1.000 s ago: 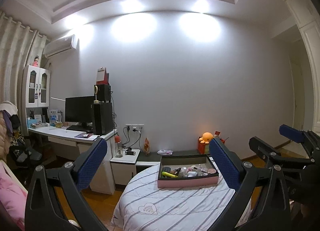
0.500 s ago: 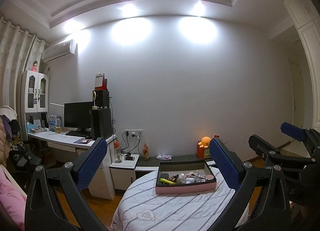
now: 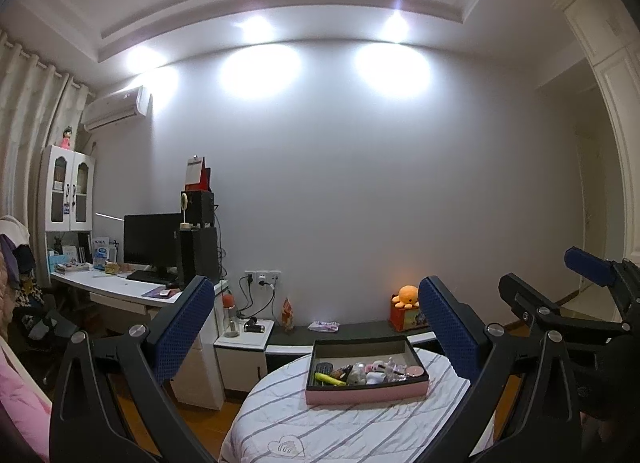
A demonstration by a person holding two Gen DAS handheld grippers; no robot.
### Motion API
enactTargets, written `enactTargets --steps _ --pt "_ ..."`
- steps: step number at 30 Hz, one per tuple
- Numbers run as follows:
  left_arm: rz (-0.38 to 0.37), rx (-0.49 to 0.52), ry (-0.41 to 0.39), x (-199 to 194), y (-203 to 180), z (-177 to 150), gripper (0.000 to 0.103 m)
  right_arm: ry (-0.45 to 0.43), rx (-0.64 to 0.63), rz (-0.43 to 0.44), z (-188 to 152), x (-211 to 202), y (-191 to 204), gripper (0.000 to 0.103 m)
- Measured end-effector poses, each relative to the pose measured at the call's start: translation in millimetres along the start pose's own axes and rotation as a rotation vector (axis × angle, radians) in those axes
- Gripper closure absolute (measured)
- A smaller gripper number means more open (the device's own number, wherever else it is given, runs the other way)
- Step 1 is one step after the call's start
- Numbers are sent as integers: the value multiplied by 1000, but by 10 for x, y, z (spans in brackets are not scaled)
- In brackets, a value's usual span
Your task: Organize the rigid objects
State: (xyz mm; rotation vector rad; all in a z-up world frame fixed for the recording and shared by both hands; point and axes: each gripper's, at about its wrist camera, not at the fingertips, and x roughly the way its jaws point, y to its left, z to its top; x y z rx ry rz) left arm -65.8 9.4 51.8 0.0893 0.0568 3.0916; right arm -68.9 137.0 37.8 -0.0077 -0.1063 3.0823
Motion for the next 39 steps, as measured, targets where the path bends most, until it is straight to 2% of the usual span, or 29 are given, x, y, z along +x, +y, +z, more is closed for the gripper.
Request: enactTargets --steps 7,14,26,39 --pt "26 1 -20 54 -15 52 0 -33 -18 -34 57 2 27 13" --pt "38 13 -16 114 -7 25 0 -22 -20 -37 57 59 58 13" --pt "19 2 -28 135 26 11 0 -14 -20 -40 51 121 66 13" --pt "8 5 -8 197 39 2 0 1 -19 -40 29 185 81 13"
